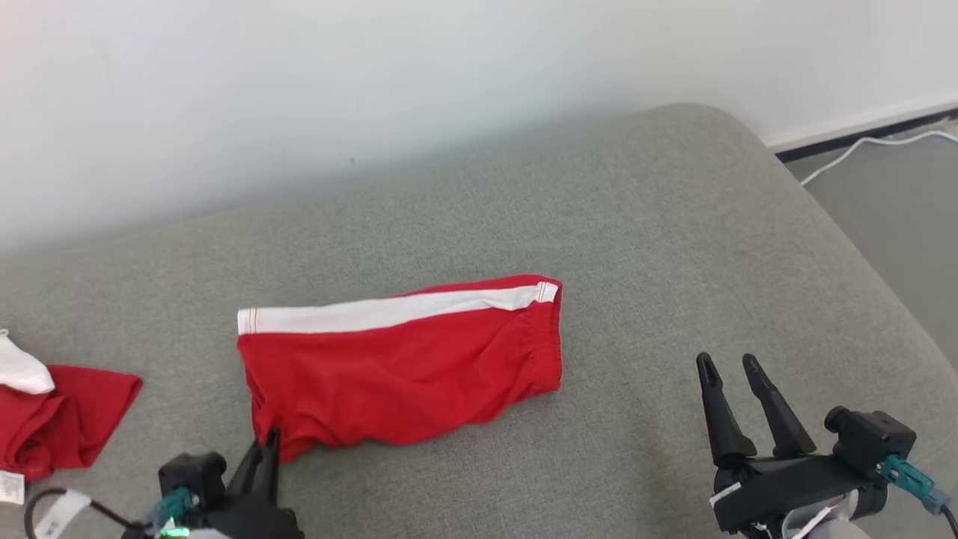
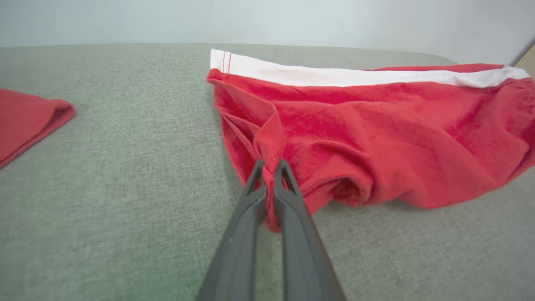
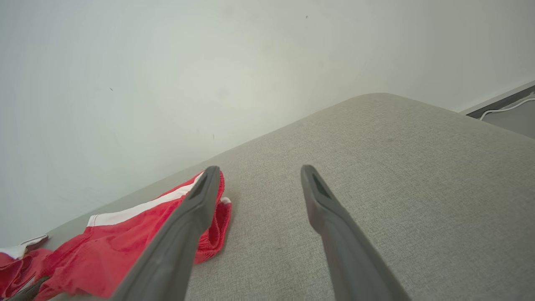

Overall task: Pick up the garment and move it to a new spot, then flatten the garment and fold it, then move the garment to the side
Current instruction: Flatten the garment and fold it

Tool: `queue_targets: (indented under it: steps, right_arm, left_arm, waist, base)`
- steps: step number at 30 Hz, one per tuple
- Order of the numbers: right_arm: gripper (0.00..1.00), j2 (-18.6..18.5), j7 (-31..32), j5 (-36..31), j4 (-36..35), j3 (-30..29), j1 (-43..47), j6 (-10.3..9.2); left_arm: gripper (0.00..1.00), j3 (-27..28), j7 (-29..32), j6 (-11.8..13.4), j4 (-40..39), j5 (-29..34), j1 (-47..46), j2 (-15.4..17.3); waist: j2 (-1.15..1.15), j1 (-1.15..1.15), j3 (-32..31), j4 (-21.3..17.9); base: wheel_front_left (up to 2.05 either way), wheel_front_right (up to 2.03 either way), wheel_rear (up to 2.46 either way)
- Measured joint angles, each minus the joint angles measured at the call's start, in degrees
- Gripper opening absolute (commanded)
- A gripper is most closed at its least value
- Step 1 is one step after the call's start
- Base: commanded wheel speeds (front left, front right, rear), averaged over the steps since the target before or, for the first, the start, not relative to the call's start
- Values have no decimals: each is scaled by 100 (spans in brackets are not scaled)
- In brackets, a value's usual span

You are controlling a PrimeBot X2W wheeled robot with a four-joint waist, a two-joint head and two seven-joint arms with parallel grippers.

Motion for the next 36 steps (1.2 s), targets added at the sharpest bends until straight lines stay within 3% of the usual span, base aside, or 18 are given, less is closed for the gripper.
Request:
queue_targets:
  steps: [9, 17, 19, 20, 36]
  right_arm:
    - [100, -26, 115, -5, -56, -137, 229, 0]
    - [100, 2, 205, -41, -132, -136, 279, 0]
    - [100, 5, 230, -43, -146, -130, 288, 0]
    - [100, 8, 231, -47, -152, -129, 289, 0]
    - [100, 122, 120, -455, -182, -358, 365, 0]
  left_arm:
    - [0, 231, 0, 99, -694, 127, 893, -277]
    - [0, 311, 0, 41, -722, 250, 1043, -379]
    - [80, 338, 0, 25, -748, 302, 1044, -396]
    - [100, 361, 0, 36, -798, 341, 1046, -401]
    - [100, 1140, 0, 368, -2649, 1179, 1733, -502]
  waist:
    - [0, 0, -291, 212]
    - [1, 0, -320, 345]
    - [1, 1, -314, 362]
    - [1, 1, -310, 370]
    - [1, 1, -324, 706]
  base:
    - [0, 0, 0]
    - [0, 0, 0]
    - [0, 0, 0]
    - [0, 0, 0]
    - [0, 0, 0]
